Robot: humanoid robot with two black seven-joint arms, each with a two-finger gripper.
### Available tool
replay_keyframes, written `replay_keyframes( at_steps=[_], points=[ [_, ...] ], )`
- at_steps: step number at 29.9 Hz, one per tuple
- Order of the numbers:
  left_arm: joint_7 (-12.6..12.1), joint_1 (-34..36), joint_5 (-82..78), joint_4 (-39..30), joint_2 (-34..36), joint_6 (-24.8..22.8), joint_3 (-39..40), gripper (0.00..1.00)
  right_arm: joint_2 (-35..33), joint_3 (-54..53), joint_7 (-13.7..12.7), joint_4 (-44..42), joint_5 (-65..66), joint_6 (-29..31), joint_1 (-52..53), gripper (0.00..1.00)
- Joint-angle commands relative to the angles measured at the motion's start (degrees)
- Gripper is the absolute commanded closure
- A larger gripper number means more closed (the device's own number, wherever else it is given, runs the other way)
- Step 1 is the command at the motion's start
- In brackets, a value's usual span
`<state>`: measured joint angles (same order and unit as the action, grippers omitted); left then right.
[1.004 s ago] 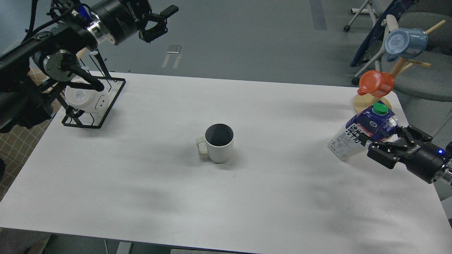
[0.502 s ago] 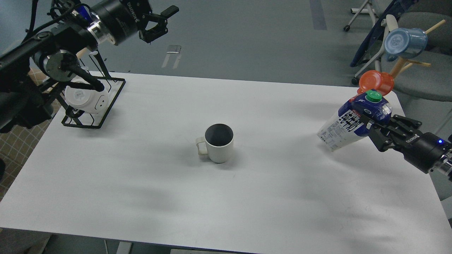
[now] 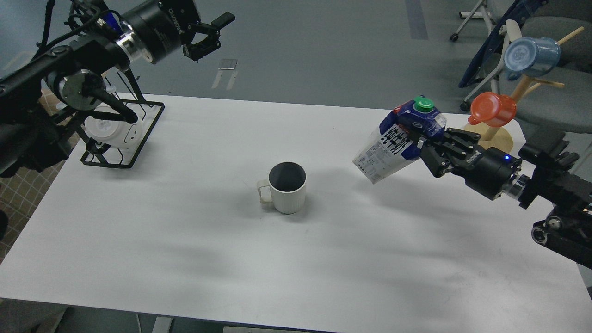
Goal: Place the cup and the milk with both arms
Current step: 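Carry the milk carton with the right hand beside the white mug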
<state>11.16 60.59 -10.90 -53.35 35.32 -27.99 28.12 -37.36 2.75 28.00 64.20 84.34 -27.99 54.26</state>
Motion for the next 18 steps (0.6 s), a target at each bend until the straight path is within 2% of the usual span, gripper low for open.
replay_keyframes(
  at_steps=[1,9,18],
  points=[
    [0.0,-0.4,0.0,0.0,0.0,0.0,0.1,0.02,5.0,1.6,0.0,-3.6,0.1,0.0,1.6,1.00],
    [0.0,-0.6,0.0,0.0,0.2,0.0,0.1,0.02,12.2,6.0,0.0,-8.6,0.1,0.0,3.8,1.00],
    [0.0,-0.6,0.0,0.0,0.2,0.0,0.1,0.02,13.5,7.2,0.0,-9.3,0.0,0.0,3.9,0.98]
  ],
)
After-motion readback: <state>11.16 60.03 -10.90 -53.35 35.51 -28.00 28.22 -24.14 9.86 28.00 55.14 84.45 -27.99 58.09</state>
